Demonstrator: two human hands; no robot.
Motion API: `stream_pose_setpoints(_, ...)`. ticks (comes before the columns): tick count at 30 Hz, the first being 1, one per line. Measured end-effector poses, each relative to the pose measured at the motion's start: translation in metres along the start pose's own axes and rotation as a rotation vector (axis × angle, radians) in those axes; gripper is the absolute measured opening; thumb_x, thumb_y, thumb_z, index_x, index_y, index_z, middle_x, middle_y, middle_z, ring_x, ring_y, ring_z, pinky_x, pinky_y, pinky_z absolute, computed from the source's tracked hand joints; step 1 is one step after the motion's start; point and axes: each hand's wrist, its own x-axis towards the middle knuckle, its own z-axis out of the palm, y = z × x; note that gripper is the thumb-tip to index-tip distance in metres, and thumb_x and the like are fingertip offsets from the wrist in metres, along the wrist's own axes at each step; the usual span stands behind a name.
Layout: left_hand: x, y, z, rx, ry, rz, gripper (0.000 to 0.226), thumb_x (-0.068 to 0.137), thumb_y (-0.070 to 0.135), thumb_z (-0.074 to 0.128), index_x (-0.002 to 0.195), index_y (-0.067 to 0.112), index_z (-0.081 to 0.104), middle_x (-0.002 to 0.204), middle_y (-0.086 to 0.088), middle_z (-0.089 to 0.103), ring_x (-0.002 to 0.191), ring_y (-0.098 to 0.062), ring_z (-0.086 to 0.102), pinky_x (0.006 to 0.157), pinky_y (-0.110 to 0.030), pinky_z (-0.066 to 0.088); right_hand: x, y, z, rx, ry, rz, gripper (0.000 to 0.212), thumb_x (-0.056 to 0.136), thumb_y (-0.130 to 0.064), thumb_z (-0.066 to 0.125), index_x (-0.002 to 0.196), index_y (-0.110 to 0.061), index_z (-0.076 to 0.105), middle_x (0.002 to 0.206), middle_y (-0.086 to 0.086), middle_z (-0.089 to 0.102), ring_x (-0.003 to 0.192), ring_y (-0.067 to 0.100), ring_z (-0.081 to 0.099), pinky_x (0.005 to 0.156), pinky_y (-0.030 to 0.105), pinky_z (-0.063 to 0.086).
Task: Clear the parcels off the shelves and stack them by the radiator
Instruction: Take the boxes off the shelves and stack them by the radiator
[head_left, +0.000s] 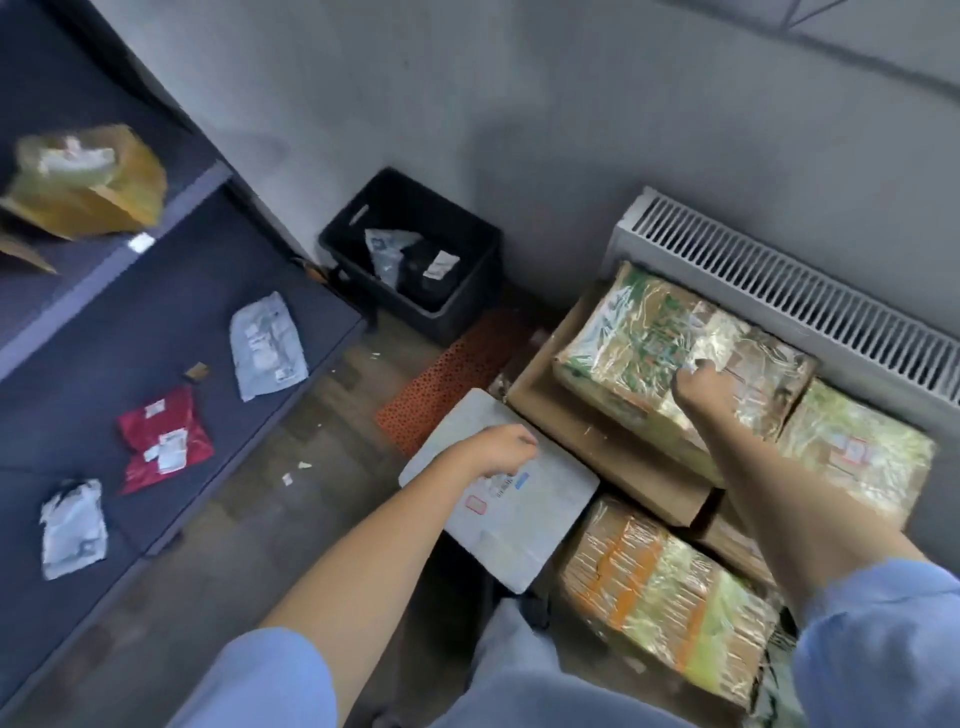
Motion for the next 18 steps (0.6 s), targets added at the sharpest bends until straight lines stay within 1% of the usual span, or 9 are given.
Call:
stream_pose_setpoints(3, -0.033, -0.053, -0.037, 0.000, 0.151, -0.008, 0.035, 0.093, 0.023, 0.039, 0.125, 0.018, 0.053, 0.112, -0.006, 0.059, 0.091, -0.019, 0.055, 0.070, -0.026, 0.041, -0.066, -0.074, 0.044, -0.211, -0.185, -0.377, 0.038, 0.096, -0.018, 0.036, 0.122, 0.004, 0.054, 0.130, 0.030, 0.051, 0.122, 0.041, 0.047, 0.101, 0.041, 0.036)
stream_pose_setpoints(6, -0.085, -0.126, -0.076, -0.099, 0.320, -0.004, 0.029, 0.094, 0.021, 0.041, 0.118, 0.017, 0.057, 0.104, -0.003, 0.057, 0.086, -0.018, 0.054, 0.050, -0.016, 0.039, -0.163, -0.143, 0.093, -0.311, -0.382, -0.616, 0.028, 0.093, -0.014, 0.038, 0.094, -0.007, 0.065, 0.121, 0.023, 0.060, 0.107, 0.031, 0.057, 0.090, 0.033, 0.043)
stream_pose_setpoints(7, -0.106, -0.153, -0.086, -0.134, 0.367, -0.013, 0.028, 0.095, 0.022, 0.040, 0.118, 0.019, 0.055, 0.103, -0.003, 0.055, 0.086, -0.017, 0.054, 0.048, -0.016, 0.038, -0.198, -0.163, 0.108, -0.329, -0.421, -0.690, 0.028, 0.093, -0.014, 0.038, 0.089, -0.007, 0.065, 0.121, 0.021, 0.061, 0.104, 0.029, 0.058, 0.087, 0.032, 0.043)
stream_pose_setpoints(9, -0.155, -0.216, -0.103, -0.211, 0.462, -0.067, 0.032, 0.097, 0.026, 0.038, 0.125, 0.021, 0.050, 0.105, -0.001, 0.053, 0.088, -0.016, 0.054, 0.057, -0.021, 0.040, -0.273, -0.200, 0.138, -0.382, -0.501, -0.844, 0.028, 0.094, -0.013, 0.040, 0.100, 0.000, 0.065, 0.119, 0.019, 0.062, 0.109, 0.029, 0.057, 0.087, 0.031, 0.043)
stream_pose_setpoints(10, -0.184, -0.252, -0.108, -0.260, 0.514, -0.100, 0.033, 0.097, 0.026, 0.037, 0.127, 0.022, 0.048, 0.105, 0.000, 0.053, 0.089, -0.016, 0.055, 0.062, -0.024, 0.039, -0.314, -0.218, 0.154, -0.418, -0.538, -0.923, 0.028, 0.096, -0.012, 0.040, 0.098, 0.001, 0.064, 0.113, 0.018, 0.063, 0.110, 0.027, 0.057, 0.086, 0.030, 0.041)
stream_pose_setpoints(12, -0.245, -0.325, -0.109, -0.348, 0.602, -0.154, 0.030, 0.098, 0.026, 0.035, 0.126, 0.024, 0.047, 0.101, 0.001, 0.054, 0.086, -0.015, 0.054, 0.068, -0.025, 0.038, -0.400, -0.248, 0.177, -0.462, -0.617, -1.035, 0.030, 0.098, -0.014, 0.040, 0.072, -0.014, 0.056, 0.091, 0.011, 0.058, 0.098, 0.017, 0.050, 0.079, 0.025, 0.035)
stream_pose_setpoints(14, -0.307, -0.402, -0.103, -0.412, 0.677, -0.204, 0.031, 0.099, 0.026, 0.036, 0.126, 0.020, 0.049, 0.106, -0.002, 0.057, 0.088, -0.015, 0.054, 0.068, -0.024, 0.039, -0.483, -0.275, 0.205, -0.436, -0.679, -1.113, 0.036, 0.096, -0.015, 0.042, 0.064, -0.029, 0.040, 0.094, 0.004, 0.049, 0.093, 0.012, 0.041, 0.080, 0.020, 0.031)
stream_pose_setpoints(16, -0.367, -0.478, -0.091, -0.500, 0.811, -0.267, 0.033, 0.098, 0.023, 0.040, 0.127, 0.014, 0.051, 0.112, -0.007, 0.057, 0.091, -0.017, 0.052, 0.067, -0.024, 0.040, -0.559, -0.293, 0.237, -0.395, -0.734, -1.211, 0.035, 0.096, -0.015, 0.043, 0.064, -0.030, 0.041, 0.097, 0.005, 0.048, 0.092, 0.014, 0.042, 0.080, 0.021, 0.032)
stream_pose_setpoints(18, -0.423, -0.548, -0.069, -0.645, 0.935, -0.333, 0.022, 0.097, 0.020, 0.040, 0.112, 0.018, 0.056, 0.099, -0.005, 0.054, 0.084, -0.017, 0.052, 0.068, -0.025, 0.038, -0.627, -0.303, 0.278, -0.391, -0.796, -1.288, 0.031, 0.096, -0.014, 0.043, 0.067, -0.024, 0.046, 0.093, 0.006, 0.051, 0.089, 0.016, 0.045, 0.077, 0.023, 0.037)
